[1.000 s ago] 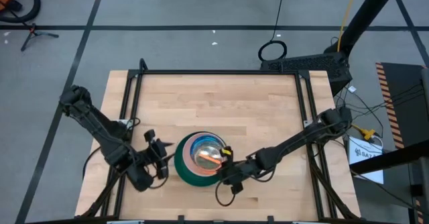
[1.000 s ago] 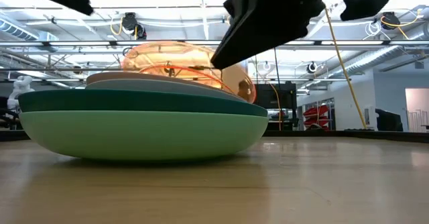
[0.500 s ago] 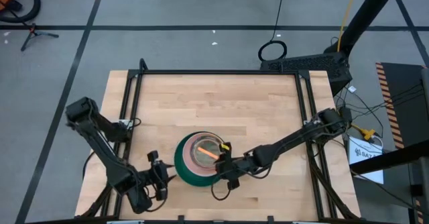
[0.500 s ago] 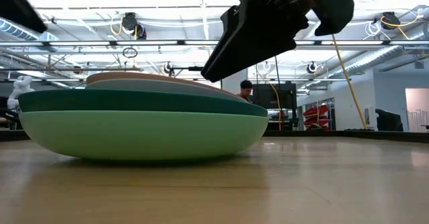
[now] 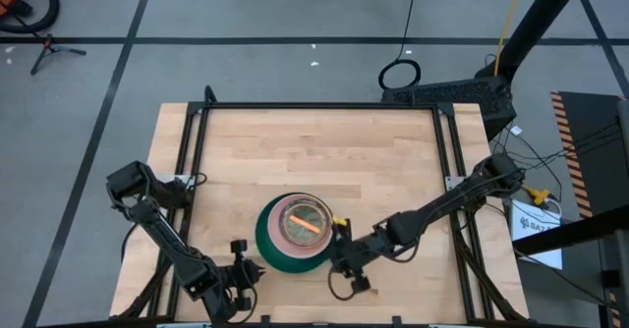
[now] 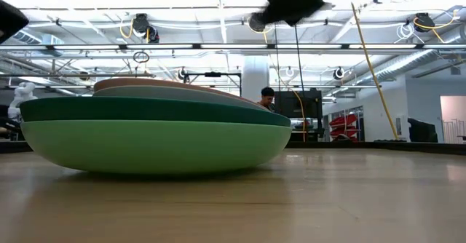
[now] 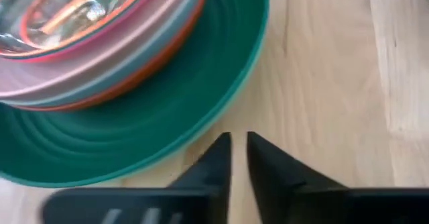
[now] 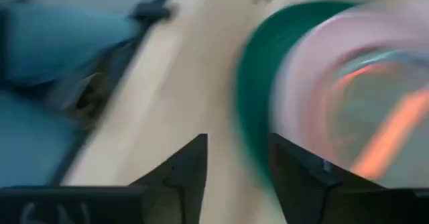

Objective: Stack plastic plates
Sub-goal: Return to Home Position

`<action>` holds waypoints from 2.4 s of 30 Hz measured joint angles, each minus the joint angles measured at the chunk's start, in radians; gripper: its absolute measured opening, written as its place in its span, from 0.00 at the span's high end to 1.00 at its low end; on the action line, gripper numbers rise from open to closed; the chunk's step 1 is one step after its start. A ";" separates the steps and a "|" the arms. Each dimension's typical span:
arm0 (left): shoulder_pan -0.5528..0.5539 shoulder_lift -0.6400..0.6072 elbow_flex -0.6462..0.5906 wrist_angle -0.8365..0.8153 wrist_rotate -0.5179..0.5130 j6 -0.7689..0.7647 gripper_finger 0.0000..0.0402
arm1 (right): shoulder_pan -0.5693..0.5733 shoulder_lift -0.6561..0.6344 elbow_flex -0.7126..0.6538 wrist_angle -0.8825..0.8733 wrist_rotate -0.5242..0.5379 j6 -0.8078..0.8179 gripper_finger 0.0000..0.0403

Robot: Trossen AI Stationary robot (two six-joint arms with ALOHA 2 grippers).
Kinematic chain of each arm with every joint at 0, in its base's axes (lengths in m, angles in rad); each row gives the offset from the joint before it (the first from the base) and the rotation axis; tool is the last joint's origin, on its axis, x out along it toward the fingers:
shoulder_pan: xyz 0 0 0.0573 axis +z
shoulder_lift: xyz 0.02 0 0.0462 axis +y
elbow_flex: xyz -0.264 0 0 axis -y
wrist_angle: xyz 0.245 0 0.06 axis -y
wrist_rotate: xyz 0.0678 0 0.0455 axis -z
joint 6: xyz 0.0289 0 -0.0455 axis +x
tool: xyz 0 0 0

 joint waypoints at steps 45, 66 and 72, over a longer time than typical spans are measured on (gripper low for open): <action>0.309 -0.371 -0.106 0.028 -0.110 0.820 0.99 | -0.176 -0.009 -0.314 0.310 0.141 -0.256 1.00; 0.815 -1.288 -0.707 0.397 0.578 1.035 0.99 | -0.356 -0.681 -0.839 0.699 -0.024 -0.351 1.00; 0.866 -1.421 -0.761 0.397 0.655 1.005 0.99 | -0.356 -0.893 -0.969 0.715 -0.019 -0.332 1.00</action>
